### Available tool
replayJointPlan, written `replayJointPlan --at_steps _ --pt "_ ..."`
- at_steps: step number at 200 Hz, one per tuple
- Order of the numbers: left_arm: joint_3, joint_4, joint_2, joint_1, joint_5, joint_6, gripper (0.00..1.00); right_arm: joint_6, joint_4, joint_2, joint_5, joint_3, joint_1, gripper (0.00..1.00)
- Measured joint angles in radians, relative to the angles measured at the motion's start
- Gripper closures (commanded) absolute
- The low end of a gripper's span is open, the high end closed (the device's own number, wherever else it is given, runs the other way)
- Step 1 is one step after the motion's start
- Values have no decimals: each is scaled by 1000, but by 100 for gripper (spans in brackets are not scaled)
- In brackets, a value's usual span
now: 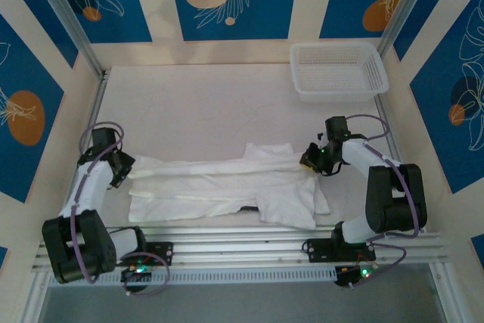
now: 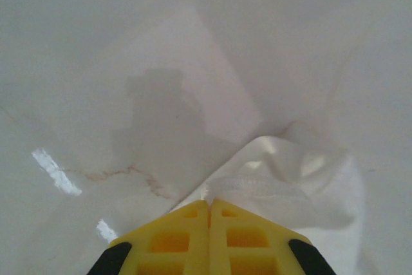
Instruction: Fold the inside-out t-shirt
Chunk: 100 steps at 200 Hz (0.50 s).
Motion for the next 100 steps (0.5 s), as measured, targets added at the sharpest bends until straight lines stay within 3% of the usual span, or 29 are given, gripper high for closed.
replayJointPlan --at_steps 37,59,80,100 --pt "-19 24 8 3 -14 -9 65 10 11 -6 -1 0 -11 32" --pt "-19 26 -47 5 -53 -8 54 32 22 -45 -5 0 -41 29" --pt "-19 31 -101 5 -66 0 54 41 39 -85 -19 0 -71 28" --pt "-19 67 -131 -3 -7 33 54 45 58 -122 -35 0 -75 25"
